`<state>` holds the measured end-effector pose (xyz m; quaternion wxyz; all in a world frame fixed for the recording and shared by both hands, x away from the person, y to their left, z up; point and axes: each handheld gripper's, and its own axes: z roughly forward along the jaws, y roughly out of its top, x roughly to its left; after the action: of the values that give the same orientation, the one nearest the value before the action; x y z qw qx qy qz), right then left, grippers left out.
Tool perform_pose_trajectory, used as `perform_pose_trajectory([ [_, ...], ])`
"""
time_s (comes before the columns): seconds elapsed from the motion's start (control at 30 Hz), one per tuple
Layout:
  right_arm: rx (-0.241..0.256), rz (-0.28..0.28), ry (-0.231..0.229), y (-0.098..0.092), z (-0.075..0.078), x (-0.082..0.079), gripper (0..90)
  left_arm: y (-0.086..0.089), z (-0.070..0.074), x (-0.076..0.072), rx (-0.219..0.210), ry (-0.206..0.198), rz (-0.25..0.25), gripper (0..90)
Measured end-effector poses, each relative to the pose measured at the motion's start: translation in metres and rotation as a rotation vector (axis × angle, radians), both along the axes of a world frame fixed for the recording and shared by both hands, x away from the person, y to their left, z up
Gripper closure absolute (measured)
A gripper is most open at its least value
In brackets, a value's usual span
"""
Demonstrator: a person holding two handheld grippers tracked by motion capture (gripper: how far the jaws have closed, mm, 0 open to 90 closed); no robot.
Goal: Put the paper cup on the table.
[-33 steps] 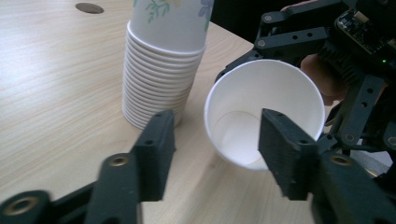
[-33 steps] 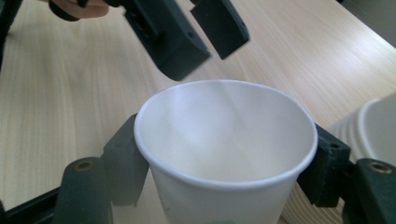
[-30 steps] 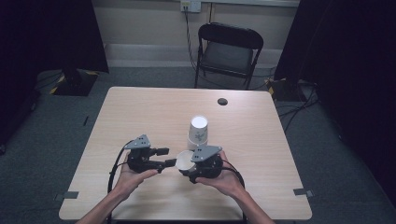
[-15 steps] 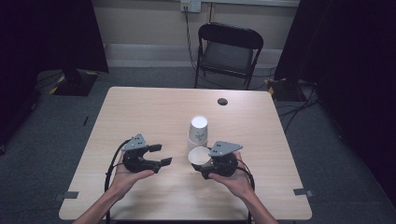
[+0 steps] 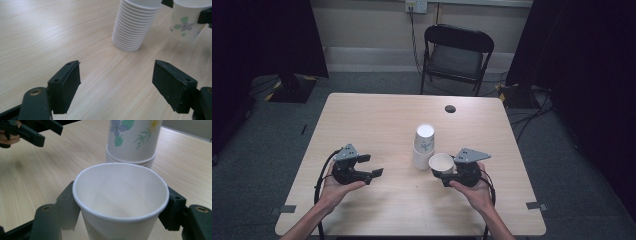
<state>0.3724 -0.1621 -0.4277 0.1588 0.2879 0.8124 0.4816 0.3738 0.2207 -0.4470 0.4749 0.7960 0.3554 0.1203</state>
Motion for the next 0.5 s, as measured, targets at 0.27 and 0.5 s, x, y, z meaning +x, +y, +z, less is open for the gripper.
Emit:
perform_pose_trajectory([
  [0.27, 0.016, -0.062, -0.005, -0.013, 0.002, 0.009, 30.5, 0.011, -0.013, 0.002, 0.06, 0.094, 0.015, 18.4],
  [0.5, 0.024, -0.096, -0.012, -0.021, 0.0, 0.018, 30.5, 0.018, -0.026, 0.004, 0.163, 0.092, 0.039, 19.4],
])
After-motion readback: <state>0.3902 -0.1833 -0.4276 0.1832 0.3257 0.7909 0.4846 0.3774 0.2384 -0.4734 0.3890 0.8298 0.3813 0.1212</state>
